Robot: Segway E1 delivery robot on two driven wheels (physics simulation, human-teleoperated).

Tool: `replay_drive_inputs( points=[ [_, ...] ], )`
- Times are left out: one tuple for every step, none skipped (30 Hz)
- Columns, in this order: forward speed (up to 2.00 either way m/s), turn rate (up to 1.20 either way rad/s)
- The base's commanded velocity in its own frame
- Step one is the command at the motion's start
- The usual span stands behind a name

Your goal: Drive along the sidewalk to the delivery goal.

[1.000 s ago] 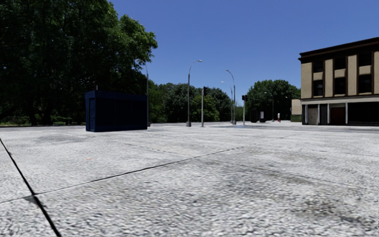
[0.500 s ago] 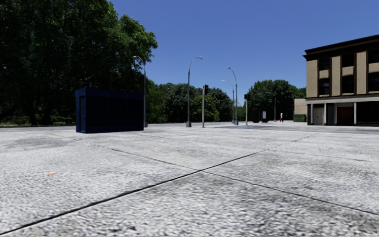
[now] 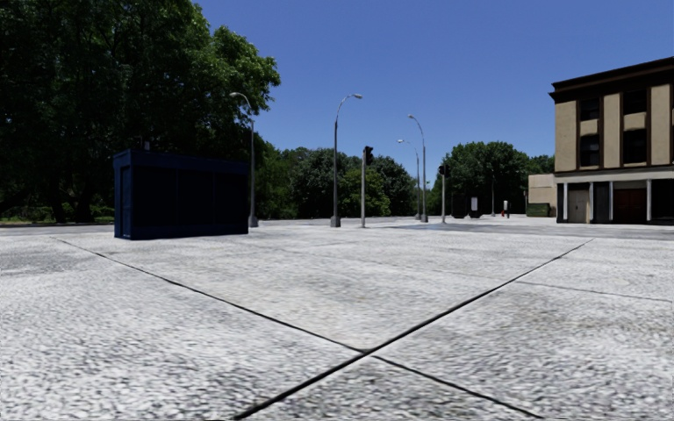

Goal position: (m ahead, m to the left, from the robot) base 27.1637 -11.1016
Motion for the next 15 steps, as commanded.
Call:
replay_drive_inputs(
  points=[
    [2.0,0.0],
    [2.0,0.0],
    [2.0,0.0],
    [2.0,0.0],
    [2.0,0.0],
    [2.0,0.0],
    [2.0,0.0],
    [2.0,0.0],
    [2.0,0.0],
    [2.0,0.0],
    [2.0,0.0],
    [2.0,0.0],
    [2.0,0.0],
    [2.0,0.0],
    [2.0,0.0]
  ],
)
